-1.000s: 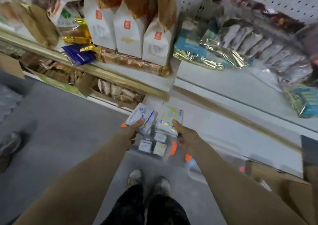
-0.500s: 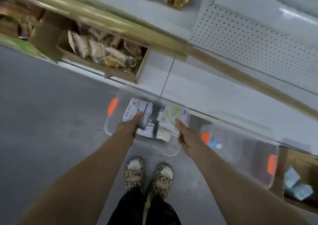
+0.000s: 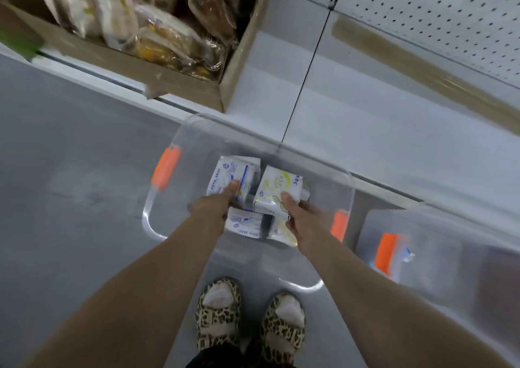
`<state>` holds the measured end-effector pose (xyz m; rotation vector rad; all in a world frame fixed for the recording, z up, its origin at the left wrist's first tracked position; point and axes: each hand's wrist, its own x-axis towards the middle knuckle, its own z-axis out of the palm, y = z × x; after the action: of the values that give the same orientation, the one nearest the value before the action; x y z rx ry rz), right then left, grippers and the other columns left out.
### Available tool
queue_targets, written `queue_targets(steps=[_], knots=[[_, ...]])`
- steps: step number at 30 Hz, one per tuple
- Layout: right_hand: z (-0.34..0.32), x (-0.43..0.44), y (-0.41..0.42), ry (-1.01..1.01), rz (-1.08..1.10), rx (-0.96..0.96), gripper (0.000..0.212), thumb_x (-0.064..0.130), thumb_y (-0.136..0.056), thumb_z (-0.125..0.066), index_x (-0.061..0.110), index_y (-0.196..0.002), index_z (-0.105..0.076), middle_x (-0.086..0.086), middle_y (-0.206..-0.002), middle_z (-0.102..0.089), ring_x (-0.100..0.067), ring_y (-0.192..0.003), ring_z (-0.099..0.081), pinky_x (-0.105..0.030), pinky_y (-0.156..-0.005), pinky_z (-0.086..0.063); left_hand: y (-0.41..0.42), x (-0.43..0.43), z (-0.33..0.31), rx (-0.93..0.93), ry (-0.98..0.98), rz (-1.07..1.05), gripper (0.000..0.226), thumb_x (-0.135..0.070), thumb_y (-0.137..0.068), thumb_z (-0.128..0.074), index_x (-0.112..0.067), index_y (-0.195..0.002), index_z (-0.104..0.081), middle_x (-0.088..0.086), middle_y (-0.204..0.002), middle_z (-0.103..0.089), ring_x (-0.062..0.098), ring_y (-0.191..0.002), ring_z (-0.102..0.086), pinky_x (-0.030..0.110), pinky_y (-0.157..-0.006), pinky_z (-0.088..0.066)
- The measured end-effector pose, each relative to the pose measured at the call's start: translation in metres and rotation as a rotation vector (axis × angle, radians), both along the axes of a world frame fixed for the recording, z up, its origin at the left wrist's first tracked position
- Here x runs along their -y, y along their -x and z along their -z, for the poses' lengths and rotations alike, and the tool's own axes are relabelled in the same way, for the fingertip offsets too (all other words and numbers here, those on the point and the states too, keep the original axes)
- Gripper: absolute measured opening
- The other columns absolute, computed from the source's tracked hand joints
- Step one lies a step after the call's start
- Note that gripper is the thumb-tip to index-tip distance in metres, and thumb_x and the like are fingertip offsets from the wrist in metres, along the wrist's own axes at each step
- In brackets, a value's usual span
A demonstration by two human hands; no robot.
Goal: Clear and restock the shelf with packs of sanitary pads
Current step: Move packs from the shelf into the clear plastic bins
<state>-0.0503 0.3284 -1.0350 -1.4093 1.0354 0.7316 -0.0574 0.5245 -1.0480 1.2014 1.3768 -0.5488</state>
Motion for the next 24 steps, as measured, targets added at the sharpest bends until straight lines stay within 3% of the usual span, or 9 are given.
queue_targets(steps=[2, 5, 8, 11, 16, 19, 21, 24], knots=[[0.013, -0.001, -0.003, 0.004, 0.0, 0.019, 0.029, 0.04, -0.077, -0.085, 0.02, -0.095, -0.075, 0.006, -0.081, -0.069, -0.01, -0.068, -0.053, -0.024, -0.076, -0.05, -0.002, -0.001, 0.014, 0.025, 0.039, 0.015, 0.071, -0.062, -0.06, -0.087, -0.006, -0.097, -0.067, 0.008, -0.093, -0.065, 0.024, -0.083, -0.064, 0.043, -0.086, -0.058], [0.024, -0.002, -0.004, -0.022, 0.0, 0.059, 0.035, 0.04, -0.078, -0.085, 0.02, -0.106, -0.075, 0.009, -0.085, -0.071, -0.007, -0.072, -0.059, -0.023, -0.073, -0.048, 0.001, -0.003, 0.023, 0.07, 0.109, 0.056, 0.08, -0.07, -0.04, -0.09, -0.01, -0.088, -0.07, 0.008, -0.094, -0.074, 0.025, -0.089, -0.071, 0.045, -0.092, -0.055], [0.028, 0.0, -0.004, -0.036, 0.083, 0.095, 0.029, 0.037, -0.081, -0.083, 0.019, -0.101, -0.072, 0.013, -0.074, -0.066, -0.004, -0.066, -0.057, -0.022, -0.071, -0.046, 0.012, 0.0, 0.025, 0.132, 0.17, 0.05, 0.04, -0.044, -0.075, -0.084, -0.011, -0.09, -0.066, 0.002, -0.082, -0.066, 0.013, -0.073, -0.059, 0.03, -0.087, -0.052], [0.027, 0.008, 0.003, -0.005, 0.144, 0.097, 0.028, 0.038, -0.082, -0.082, 0.019, -0.098, -0.071, 0.011, -0.069, -0.059, -0.006, -0.059, -0.05, -0.021, -0.067, -0.045, 0.027, 0.01, 0.02, 0.129, 0.243, 0.039, 0.022, -0.032, -0.081, -0.08, -0.016, -0.091, -0.069, -0.001, -0.076, -0.067, 0.01, -0.068, -0.051, 0.025, -0.073, -0.046], [0.029, 0.016, 0.016, 0.018, 0.147, -0.033, 0.022, 0.034, -0.083, -0.082, 0.019, -0.096, -0.072, 0.003, -0.083, -0.071, -0.011, -0.065, -0.057, -0.027, -0.077, -0.052, 0.031, 0.013, 0.024, -0.007, 0.272, 0.056, 0.026, -0.029, -0.078, -0.084, -0.016, -0.093, -0.068, 0.0, -0.083, -0.068, 0.013, -0.078, -0.057, 0.026, -0.074, -0.051], [0.029, 0.014, 0.017, -0.001, 0.183, -0.026, 0.024, 0.032, -0.085, -0.081, 0.016, -0.101, -0.074, 0.0, -0.089, -0.074, -0.013, -0.067, -0.056, -0.028, -0.078, -0.051, 0.028, 0.016, 0.027, -0.085, 0.34, 0.047, 0.02, -0.018, -0.086, -0.077, -0.007, -0.101, -0.069, 0.001, -0.076, -0.073, 0.009, -0.073, -0.063, 0.022, -0.06, -0.052], [0.027, 0.012, 0.019, -0.016, 0.227, -0.016, 0.023, 0.033, -0.085, -0.08, 0.017, -0.1, -0.075, 0.0, -0.094, -0.076, -0.012, -0.07, -0.059, -0.028, -0.078, -0.05, 0.028, 0.018, 0.027, -0.111, 0.281, 0.016, 0.014, -0.014, -0.088, -0.074, -0.006, -0.099, -0.069, 0.001, -0.072, -0.071, 0.008, -0.069, -0.061, 0.021, -0.055, -0.051], [0.03, 0.008, 0.028, -0.036, 0.23, -0.032, 0.026, 0.033, -0.085, -0.08, 0.015, -0.104, -0.075, -0.003, -0.104, -0.077, -0.016, -0.084, -0.065, -0.029, -0.082, -0.052, 0.029, 0.017, 0.028, -0.063, 0.121, -0.027, 0.047, -0.018, -0.076, -0.086, -0.01, -0.117, -0.064, 0.004, -0.103, -0.069, 0.015, -0.082, -0.064, 0.028, -0.064, -0.053]])
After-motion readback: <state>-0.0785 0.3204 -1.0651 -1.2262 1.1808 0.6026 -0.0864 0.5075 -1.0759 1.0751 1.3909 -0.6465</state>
